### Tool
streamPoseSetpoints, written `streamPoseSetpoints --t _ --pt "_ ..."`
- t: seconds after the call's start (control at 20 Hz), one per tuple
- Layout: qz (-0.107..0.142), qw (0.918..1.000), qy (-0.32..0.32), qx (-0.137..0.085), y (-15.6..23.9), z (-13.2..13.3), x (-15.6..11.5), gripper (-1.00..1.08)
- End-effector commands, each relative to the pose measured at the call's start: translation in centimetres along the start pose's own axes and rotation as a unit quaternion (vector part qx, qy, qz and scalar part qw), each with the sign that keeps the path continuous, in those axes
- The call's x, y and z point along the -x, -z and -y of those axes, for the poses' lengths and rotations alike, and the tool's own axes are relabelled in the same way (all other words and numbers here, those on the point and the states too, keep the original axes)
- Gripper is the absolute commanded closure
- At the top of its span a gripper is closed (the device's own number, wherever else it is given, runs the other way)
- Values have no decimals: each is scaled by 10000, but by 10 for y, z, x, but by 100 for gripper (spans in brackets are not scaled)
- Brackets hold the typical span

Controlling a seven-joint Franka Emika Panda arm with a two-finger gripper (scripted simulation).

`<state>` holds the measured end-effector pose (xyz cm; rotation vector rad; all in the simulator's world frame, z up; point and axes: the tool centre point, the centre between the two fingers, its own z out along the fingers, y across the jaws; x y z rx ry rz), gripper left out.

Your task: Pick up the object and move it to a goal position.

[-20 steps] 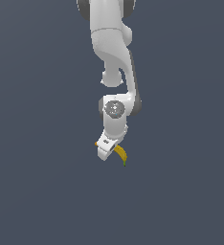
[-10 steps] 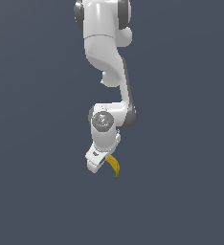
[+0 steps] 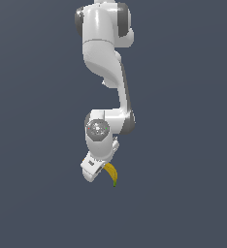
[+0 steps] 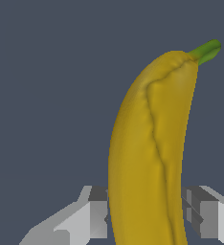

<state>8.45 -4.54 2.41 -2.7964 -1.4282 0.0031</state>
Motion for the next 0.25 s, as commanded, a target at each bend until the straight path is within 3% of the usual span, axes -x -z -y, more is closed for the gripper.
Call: streamPoseSetpoints --t 0.0,0.2 --pt "-6 10000 2 10 1 -4 -1 108" --pt "-6 10000 2 10 1 -5 -1 108"
